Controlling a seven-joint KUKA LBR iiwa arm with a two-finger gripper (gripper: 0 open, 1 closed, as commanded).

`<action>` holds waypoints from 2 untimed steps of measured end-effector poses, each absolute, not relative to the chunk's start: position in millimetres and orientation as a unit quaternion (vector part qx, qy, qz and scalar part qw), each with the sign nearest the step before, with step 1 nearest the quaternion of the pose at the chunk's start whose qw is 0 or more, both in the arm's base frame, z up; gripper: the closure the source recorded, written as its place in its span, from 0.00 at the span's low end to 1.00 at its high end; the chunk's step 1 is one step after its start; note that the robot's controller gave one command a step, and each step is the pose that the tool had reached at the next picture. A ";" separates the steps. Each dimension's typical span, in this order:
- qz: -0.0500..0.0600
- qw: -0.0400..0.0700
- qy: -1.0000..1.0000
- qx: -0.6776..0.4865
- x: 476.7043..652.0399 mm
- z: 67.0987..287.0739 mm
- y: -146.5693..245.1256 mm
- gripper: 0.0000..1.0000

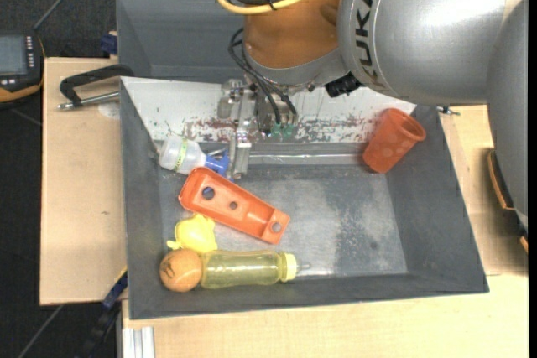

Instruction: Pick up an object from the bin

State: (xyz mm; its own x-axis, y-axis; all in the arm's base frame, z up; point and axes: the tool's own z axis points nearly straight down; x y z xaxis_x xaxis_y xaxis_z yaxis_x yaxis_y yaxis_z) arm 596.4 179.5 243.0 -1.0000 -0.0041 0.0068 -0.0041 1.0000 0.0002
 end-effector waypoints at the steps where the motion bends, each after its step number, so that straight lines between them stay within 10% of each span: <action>1: -0.001 -0.001 -1.000 0.001 597.8 248.6 178.4 0.00; 2: -0.002 -0.002 -1.000 0.029 560.8 201.2 164.5 0.00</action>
Offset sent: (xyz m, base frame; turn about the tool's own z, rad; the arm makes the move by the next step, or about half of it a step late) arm -0.0918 -0.0377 -0.1148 -0.1303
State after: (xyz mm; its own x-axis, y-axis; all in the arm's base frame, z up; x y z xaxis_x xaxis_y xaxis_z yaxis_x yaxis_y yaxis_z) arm 560.8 164.5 201.2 -0.9983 -0.0573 -0.0043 -0.0574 0.9983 0.0029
